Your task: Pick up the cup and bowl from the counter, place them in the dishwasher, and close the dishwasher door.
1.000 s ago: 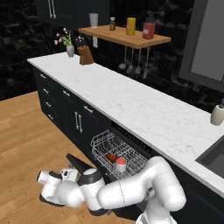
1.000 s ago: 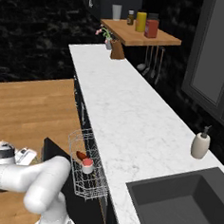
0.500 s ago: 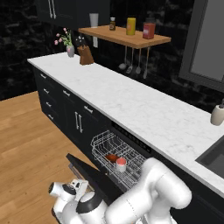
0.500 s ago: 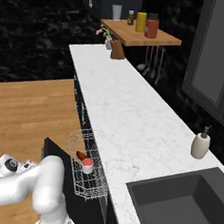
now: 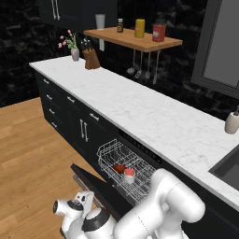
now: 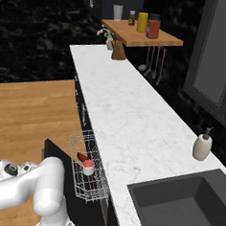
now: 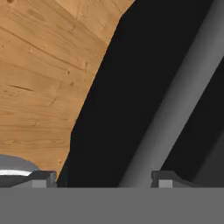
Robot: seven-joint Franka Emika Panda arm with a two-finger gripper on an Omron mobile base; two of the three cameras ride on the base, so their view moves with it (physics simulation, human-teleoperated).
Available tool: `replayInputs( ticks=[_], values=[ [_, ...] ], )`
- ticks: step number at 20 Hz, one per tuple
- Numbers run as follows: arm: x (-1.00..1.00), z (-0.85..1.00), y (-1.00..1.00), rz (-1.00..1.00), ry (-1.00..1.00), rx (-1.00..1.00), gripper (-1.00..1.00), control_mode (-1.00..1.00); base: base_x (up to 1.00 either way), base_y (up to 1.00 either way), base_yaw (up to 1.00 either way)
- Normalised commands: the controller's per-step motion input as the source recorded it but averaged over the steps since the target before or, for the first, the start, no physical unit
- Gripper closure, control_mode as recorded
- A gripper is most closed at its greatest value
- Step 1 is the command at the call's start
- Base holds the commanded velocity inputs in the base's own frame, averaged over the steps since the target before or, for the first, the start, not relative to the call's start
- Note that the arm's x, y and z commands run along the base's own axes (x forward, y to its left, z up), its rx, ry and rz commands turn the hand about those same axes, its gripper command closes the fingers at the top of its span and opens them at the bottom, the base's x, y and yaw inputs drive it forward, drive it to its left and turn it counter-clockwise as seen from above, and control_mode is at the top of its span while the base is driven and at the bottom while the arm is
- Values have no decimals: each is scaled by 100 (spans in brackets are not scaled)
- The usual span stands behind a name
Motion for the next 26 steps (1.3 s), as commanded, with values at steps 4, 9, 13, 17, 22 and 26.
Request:
replayInputs(
  ticks=[4,9,13,17,22,26],
  values=[
    [51,-100,-43,-34,-35,-67,-100,-100,0,0,0],
    [47,-100,-62,-31,-36,-58,-100,-100,0,0,0],
    [16,-100,-87,-29,-43,-59,-100,-100,0,0,0],
    [18,-100,-94,-28,-39,-57,-100,-100,0,0,0],
    [35,-85,-100,-26,-22,-53,-100,-100,0,0,0],
    [37,-69,-100,-26,-15,-47,-100,-100,0,0,0]
  ],
)
